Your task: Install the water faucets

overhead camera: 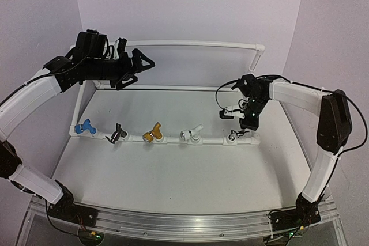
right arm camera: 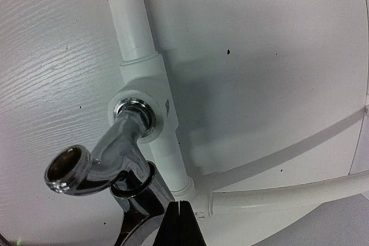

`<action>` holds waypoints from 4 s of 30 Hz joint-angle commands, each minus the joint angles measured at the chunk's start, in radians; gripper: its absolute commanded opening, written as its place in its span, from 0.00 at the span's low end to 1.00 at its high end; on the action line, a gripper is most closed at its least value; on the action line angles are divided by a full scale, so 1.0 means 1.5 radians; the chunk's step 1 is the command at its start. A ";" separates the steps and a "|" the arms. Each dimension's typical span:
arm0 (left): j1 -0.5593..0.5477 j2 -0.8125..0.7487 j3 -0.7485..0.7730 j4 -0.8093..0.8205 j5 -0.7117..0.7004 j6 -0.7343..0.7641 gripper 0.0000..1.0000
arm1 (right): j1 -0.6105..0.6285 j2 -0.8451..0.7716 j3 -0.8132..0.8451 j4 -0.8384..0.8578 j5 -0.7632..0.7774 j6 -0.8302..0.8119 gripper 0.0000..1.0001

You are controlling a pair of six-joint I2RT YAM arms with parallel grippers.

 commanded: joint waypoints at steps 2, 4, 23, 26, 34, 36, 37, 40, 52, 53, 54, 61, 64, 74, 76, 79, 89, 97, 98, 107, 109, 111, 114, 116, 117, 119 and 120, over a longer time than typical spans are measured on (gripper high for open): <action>0.003 -0.005 0.031 0.012 0.003 0.007 0.98 | -0.027 -0.018 -0.038 -0.017 -0.034 -0.030 0.00; 0.003 -0.003 0.033 0.010 0.006 0.007 0.98 | -0.029 -0.028 -0.049 -0.015 -0.048 -0.033 0.00; 0.003 -0.003 0.028 0.015 0.005 0.003 0.98 | -0.019 -0.131 -0.176 0.052 -0.173 -0.016 0.00; 0.003 -0.003 0.028 0.015 0.005 0.002 0.98 | -0.020 -0.142 -0.186 0.076 -0.158 -0.009 0.00; 0.003 -0.001 0.030 0.015 0.005 0.004 0.98 | -0.020 -0.211 -0.241 0.193 -0.137 -0.016 0.00; 0.003 0.000 0.032 0.015 0.004 0.004 0.98 | -0.020 -0.225 -0.268 0.228 -0.129 -0.033 0.00; 0.003 0.001 0.033 0.016 0.003 0.005 0.98 | -0.020 -0.232 -0.286 0.238 -0.127 -0.052 0.00; 0.003 0.003 0.033 0.019 0.004 0.003 0.98 | -0.021 -0.250 -0.336 0.275 -0.126 -0.097 0.00; 0.003 -0.002 0.030 0.021 0.002 -0.003 0.98 | -0.014 -0.257 -0.372 0.291 -0.184 -0.101 0.00; 0.003 -0.002 0.029 0.021 0.002 -0.004 0.98 | -0.009 -0.258 -0.376 0.291 -0.184 -0.101 0.00; 0.003 -0.003 0.028 0.022 0.002 -0.004 0.98 | -0.004 -0.258 -0.380 0.292 -0.182 -0.102 0.00; 0.003 -0.007 0.026 0.023 0.001 -0.005 0.97 | 0.008 -0.257 -0.384 0.297 -0.180 -0.095 0.00; 0.003 -0.009 0.023 0.023 0.001 -0.006 0.97 | 0.022 -0.263 -0.389 0.309 -0.179 -0.081 0.00; 0.003 -0.009 0.023 0.026 0.000 -0.005 0.97 | 0.083 -0.245 -0.404 0.395 -0.124 -0.033 0.00; 0.003 -0.010 0.022 0.025 -0.001 -0.004 0.97 | 0.092 -0.239 -0.402 0.412 -0.110 -0.022 0.00; 0.003 -0.012 0.020 0.024 -0.002 -0.004 0.97 | 0.108 -0.225 -0.397 0.440 -0.087 -0.007 0.00; 0.003 -0.014 0.014 0.030 -0.003 -0.004 0.97 | 0.114 -0.159 -0.328 0.453 -0.057 -0.009 0.00; 0.003 -0.020 0.007 0.034 -0.009 -0.004 0.97 | 0.114 -0.100 -0.251 0.458 -0.011 0.020 0.00; 0.003 -0.021 0.006 0.035 -0.010 -0.004 0.97 | 0.113 -0.094 -0.242 0.459 -0.002 0.025 0.00; 0.003 -0.017 0.009 0.033 -0.011 0.001 0.97 | 0.103 -0.063 -0.191 0.419 0.037 0.042 0.00; 0.004 -0.016 0.012 0.031 -0.011 0.002 0.97 | 0.096 -0.064 -0.189 0.403 0.039 0.032 0.00; 0.003 -0.016 0.014 0.030 -0.011 0.003 0.97 | 0.089 -0.064 -0.185 0.386 0.040 0.024 0.00; 0.003 -0.012 0.021 0.025 -0.009 0.005 0.97 | 0.079 -0.067 -0.182 0.366 0.043 0.008 0.00; 0.003 -0.009 0.026 0.021 -0.007 0.008 0.97 | 0.074 -0.070 -0.181 0.352 0.047 -0.002 0.00; 0.003 -0.007 0.028 0.020 -0.007 0.009 0.97 | 0.071 -0.072 -0.181 0.344 0.050 -0.006 0.00; 0.003 -0.006 0.030 0.019 -0.006 0.010 0.97 | 0.065 -0.075 -0.179 0.327 0.053 -0.018 0.00; 0.003 -0.006 0.030 0.019 -0.006 0.010 0.97 | 0.062 -0.076 -0.179 0.316 0.055 -0.025 0.00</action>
